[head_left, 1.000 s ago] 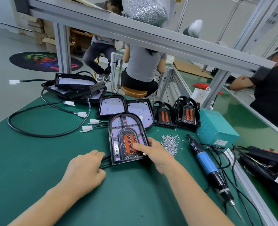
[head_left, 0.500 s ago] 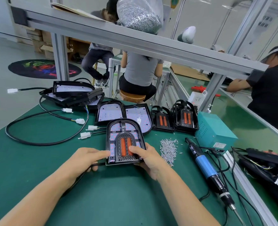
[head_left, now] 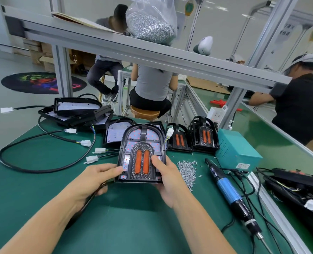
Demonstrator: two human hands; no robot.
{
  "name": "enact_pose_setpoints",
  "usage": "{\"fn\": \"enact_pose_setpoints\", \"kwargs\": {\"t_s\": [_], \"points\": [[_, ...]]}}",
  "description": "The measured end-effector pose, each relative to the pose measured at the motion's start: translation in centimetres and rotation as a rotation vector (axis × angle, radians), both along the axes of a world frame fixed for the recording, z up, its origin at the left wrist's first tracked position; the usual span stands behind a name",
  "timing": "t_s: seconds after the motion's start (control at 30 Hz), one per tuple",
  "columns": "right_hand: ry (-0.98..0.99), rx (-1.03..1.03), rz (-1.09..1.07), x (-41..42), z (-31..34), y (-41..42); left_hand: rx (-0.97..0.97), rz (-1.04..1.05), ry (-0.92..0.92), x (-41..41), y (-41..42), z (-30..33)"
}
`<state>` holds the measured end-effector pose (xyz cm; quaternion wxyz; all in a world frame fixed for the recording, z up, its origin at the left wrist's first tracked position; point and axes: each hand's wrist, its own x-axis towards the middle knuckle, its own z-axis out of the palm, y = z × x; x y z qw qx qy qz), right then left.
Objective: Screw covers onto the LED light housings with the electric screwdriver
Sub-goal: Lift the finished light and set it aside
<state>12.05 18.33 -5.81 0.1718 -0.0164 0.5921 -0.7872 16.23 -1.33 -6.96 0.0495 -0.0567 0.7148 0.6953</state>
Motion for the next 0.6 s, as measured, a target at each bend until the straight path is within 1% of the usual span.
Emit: {"fn": "enact_pose_setpoints", "kwargs": {"t_s": [0.1, 0.27, 0.43, 0.6], "points": [[0.071, -0.029, -0.07, 0.6, 0.3, 0.1, 0.088, -0.007, 0.079, -0.3, 1.1, 0.3], [0.169, -0.056, -0.167, 1.4, 1.3, 0.6, 0.143, 0.037, 0.208, -1.0, 3.2, 1.2], [0.19, -0.061, -0.244, 1.7, 2.4, 1.7, 0.121, 0.078, 0.252, -1.9, 4.8, 1.7], [0.249, -0.064, -0.312, 2.3, 3.2, 3.7, 0.029, 0.052, 0.286, -2.9, 6.7, 2.3]]}}
